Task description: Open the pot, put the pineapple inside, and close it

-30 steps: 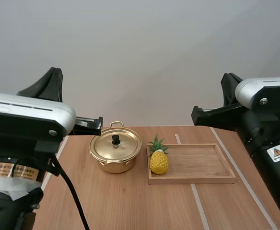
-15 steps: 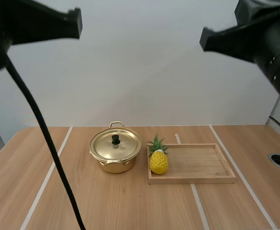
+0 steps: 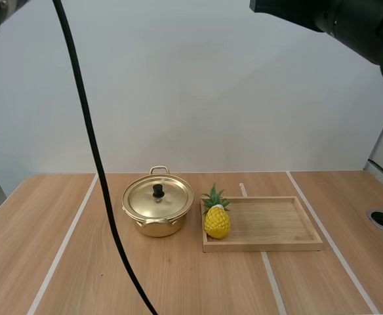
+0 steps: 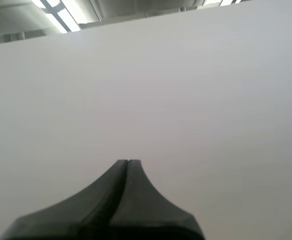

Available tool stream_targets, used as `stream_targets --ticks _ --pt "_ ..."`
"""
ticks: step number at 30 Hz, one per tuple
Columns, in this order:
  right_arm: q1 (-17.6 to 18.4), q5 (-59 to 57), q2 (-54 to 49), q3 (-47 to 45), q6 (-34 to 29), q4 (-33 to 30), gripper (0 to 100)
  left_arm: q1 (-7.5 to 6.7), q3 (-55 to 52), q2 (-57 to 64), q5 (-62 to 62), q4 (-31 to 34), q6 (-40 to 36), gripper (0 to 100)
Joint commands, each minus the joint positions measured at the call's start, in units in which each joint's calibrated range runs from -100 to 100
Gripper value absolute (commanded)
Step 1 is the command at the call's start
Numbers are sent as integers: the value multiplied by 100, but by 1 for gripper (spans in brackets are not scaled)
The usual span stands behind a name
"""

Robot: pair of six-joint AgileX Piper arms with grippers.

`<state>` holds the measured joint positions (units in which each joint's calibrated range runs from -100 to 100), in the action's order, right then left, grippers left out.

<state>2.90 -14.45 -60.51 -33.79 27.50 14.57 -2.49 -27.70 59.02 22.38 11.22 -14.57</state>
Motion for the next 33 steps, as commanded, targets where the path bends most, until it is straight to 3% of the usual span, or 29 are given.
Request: stream_targets --ticks 1,12,22,25,33 --pt "3 -95 220 72 6 -29 0 -7 181 -333 432 -24 -25 0" --pt "3 -155 574 72 6 -294 0 -7 334 -1106 1425 -24 -25 0" --pt "3 -155 619 72 6 -294 0 -7 334 -1147 1517 -92 -25 0" --pt "3 -204 619 72 6 -294 0 -7 334 -1147 1877 -387 38 0" --pt "3 -648 645 40 6 -294 0 -7 334 -1549 3614 -1473 1231 0"
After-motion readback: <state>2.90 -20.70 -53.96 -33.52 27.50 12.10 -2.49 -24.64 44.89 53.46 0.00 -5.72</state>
